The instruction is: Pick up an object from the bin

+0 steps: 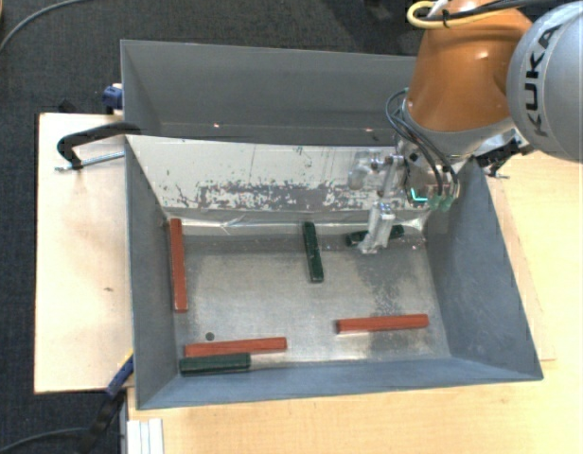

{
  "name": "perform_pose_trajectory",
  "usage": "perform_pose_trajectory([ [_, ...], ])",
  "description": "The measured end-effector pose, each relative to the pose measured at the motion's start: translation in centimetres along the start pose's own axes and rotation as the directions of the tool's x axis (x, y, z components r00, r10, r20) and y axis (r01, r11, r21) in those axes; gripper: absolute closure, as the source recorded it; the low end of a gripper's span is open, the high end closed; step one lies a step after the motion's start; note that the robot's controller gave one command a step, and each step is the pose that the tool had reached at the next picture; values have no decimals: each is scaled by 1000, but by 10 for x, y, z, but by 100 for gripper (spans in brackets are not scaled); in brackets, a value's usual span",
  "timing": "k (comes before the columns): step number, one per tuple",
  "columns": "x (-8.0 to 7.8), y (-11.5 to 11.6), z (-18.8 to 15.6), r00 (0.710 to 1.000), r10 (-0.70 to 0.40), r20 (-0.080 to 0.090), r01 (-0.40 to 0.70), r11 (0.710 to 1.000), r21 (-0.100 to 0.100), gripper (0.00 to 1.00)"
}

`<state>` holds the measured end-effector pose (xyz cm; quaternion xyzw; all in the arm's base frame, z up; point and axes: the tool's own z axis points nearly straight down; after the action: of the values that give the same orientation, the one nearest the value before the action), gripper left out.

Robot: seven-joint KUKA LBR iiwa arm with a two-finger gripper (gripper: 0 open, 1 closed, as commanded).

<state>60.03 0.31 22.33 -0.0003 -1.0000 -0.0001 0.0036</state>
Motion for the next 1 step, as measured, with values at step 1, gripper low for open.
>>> perform_pose_trajectory([
  [1,68,-3,135,983,-183,-2,183,983,-1,0],
])
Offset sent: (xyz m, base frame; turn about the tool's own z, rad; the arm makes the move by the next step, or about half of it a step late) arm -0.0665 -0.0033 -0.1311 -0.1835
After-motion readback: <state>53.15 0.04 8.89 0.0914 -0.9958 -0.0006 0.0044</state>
